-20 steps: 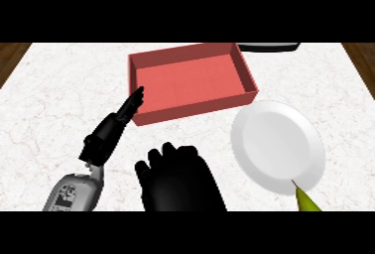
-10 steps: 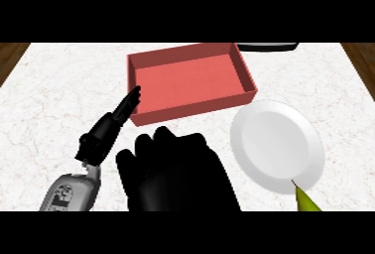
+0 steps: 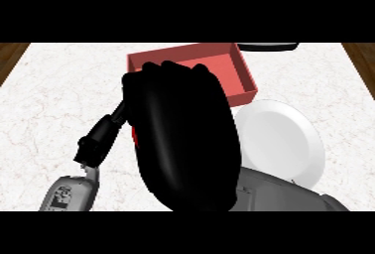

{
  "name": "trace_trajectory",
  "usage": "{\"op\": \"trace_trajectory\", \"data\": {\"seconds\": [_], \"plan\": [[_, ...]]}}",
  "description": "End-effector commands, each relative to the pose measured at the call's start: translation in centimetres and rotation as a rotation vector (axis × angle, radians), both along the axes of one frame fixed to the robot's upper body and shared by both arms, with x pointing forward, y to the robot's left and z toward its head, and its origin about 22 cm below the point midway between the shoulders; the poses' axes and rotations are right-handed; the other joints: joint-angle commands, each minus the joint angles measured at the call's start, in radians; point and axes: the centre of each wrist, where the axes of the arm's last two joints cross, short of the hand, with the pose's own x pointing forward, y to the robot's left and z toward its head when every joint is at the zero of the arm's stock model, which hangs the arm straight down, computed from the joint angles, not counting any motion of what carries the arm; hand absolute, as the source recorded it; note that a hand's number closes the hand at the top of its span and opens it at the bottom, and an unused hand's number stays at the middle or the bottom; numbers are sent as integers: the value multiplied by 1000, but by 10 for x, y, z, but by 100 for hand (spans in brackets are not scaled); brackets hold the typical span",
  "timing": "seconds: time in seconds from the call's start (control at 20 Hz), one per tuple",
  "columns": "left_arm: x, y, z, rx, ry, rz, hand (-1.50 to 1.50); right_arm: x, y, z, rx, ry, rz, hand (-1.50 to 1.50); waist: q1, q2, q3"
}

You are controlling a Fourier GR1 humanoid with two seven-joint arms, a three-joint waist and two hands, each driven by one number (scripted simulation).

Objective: Pick the tomato from the plate and place it in the cardboard box

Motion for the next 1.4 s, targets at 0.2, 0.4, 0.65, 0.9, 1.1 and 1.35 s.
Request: {"op": "trace_trajectory", "data": {"seconds": [0.2, 0.4, 0.65, 0.9, 1.1, 1.35], "plan": [[-1, -9, 7, 10, -13, -8, 0, 66, 4, 1, 89, 46, -76, 150, 5, 3, 0], [13, -13, 15, 10, 6, 3, 0, 89, 11, -2, 66, 35, -115, 150, 3, 3, 0], [-9, 7, -2, -12, 0, -2, 0, 126, 13, -6, -15, 38, -164, 150, 10, 4, 0], [3, -23, 7, -11, -18, -8, 0, 151, 5, -33, -63, 79, -157, 150, 6, 5, 0], [6, -29, 15, -2, -15, -26, 0, 161, 6, -81, -75, 90, -199, 150, 20, 8, 0], [9, -8, 12, -7, -22, -41, 0, 186, -13, -91, 74, 266, -266, -150, 34, 13, 0]]}}
